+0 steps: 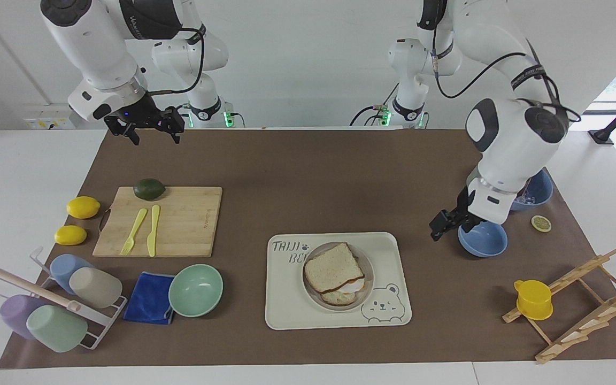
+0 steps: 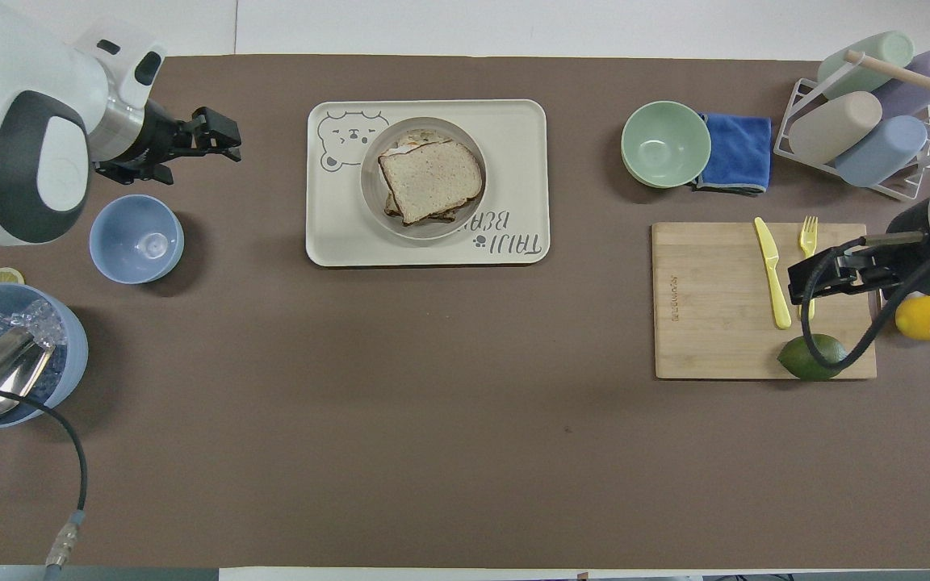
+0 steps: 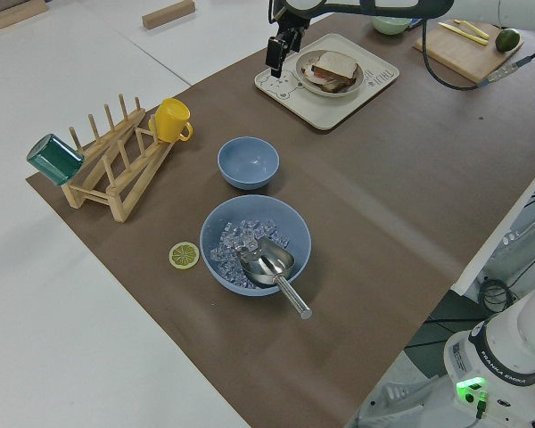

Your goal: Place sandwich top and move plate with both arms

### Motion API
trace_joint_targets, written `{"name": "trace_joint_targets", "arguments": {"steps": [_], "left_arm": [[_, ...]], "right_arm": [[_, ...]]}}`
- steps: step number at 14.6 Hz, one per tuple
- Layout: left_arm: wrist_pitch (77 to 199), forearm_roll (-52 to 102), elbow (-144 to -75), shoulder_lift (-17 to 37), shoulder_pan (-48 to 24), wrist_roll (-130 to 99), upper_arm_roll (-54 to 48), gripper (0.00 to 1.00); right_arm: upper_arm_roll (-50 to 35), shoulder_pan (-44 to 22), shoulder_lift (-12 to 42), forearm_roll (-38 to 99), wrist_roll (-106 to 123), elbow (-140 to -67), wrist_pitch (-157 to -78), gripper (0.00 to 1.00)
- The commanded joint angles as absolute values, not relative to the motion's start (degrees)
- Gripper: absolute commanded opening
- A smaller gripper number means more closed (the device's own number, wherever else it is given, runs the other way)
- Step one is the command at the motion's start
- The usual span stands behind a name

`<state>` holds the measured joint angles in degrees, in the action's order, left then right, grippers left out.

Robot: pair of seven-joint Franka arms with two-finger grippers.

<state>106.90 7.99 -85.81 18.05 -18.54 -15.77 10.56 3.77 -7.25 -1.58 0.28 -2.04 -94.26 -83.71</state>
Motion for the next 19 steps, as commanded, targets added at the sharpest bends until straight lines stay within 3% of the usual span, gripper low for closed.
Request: {"name": "trace_joint_targets", "arguments": {"steps": [1, 7, 11, 14, 19], "left_arm": [[100.13, 3.26, -88.15, 12.06, -17.85, -10.04, 10.72, 1.0], [85.62, 2.99, -90.52, 1.25, -15.38, -4.83, 10.72, 1.0], [84.9, 2.9, -98.33, -5.7, -14.68, -4.66, 9.85, 1.0], [92.96, 2.99, -101.51, -6.15, -8.73, -4.05, 3.1, 1.0], [92.37, 2.99, -100.72, -5.1, -7.91, -1.15, 2.2, 1.0]], "right_arm": [[3.34, -6.5, -2.11, -0.26, -0.44, -94.48, -83.14, 1.0], [3.34, -6.5, -2.11, -0.26, -0.44, -94.48, -83.14, 1.0], [3.34, -6.5, -2.11, -0.26, -0.44, -94.57, -83.14, 1.0], [3.34, -6.5, -2.02, -0.26, -0.53, -94.48, -83.23, 1.0], [3.34, -6.42, -2.46, -0.26, -0.44, -94.48, -83.23, 1.0]]}}
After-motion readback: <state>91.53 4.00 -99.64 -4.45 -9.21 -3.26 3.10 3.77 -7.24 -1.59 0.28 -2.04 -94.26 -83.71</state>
